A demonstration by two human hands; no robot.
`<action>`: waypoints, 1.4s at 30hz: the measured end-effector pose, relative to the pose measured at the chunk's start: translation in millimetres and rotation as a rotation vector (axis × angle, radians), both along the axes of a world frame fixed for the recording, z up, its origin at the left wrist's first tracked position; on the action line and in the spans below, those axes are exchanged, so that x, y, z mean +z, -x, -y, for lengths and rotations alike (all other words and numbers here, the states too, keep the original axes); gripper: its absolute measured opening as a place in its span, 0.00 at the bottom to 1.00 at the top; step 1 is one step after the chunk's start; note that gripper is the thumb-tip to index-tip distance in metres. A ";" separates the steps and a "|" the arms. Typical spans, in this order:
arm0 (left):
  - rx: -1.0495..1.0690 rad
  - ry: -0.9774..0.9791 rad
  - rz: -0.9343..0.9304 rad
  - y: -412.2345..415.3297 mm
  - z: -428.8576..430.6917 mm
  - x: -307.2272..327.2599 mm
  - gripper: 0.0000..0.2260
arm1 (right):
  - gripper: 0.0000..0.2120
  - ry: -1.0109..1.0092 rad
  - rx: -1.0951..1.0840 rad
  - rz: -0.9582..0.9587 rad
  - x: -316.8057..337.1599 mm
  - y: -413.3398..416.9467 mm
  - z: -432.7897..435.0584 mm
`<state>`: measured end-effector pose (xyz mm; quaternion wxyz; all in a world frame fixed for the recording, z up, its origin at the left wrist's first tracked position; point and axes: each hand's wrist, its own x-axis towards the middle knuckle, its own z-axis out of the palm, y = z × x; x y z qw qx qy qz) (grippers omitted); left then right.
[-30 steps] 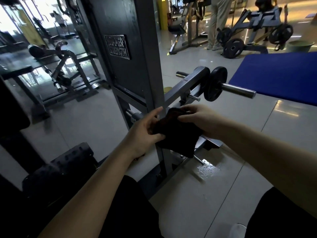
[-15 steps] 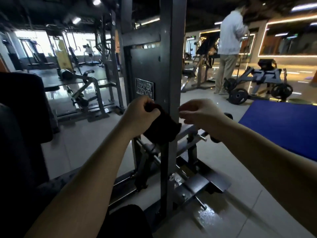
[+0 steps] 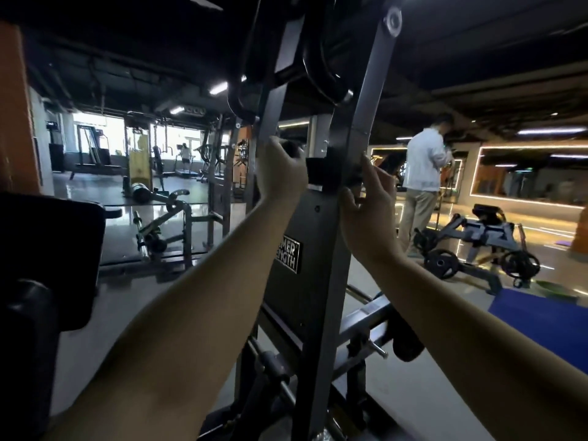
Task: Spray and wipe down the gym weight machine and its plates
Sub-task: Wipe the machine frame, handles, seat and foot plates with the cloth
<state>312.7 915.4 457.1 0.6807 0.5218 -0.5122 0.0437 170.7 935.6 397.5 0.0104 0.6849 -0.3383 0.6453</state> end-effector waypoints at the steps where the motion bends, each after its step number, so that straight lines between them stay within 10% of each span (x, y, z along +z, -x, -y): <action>1: -0.076 0.027 0.015 8.3 3.8 -8.4 0.14 | 0.26 0.029 -0.008 -0.013 -2.5 -1.5 7.5; 11: -0.396 0.332 0.013 7.4 40.9 -63.0 0.12 | 0.26 0.255 -0.134 -0.019 -23.6 -6.7 51.8; 23: -0.390 0.123 -0.138 -34.8 105.0 -37.0 0.16 | 0.27 0.401 -0.206 -0.045 -25.9 -7.9 78.4; 32: -0.368 0.375 0.166 11.4 64.1 -95.3 0.22 | 0.24 0.410 -0.161 -0.008 -26.2 -13.8 70.2; 42: -0.234 -0.097 -0.140 -101.4 200.8 -33.2 0.19 | 0.26 0.406 -0.151 0.011 -29.7 -17.9 76.3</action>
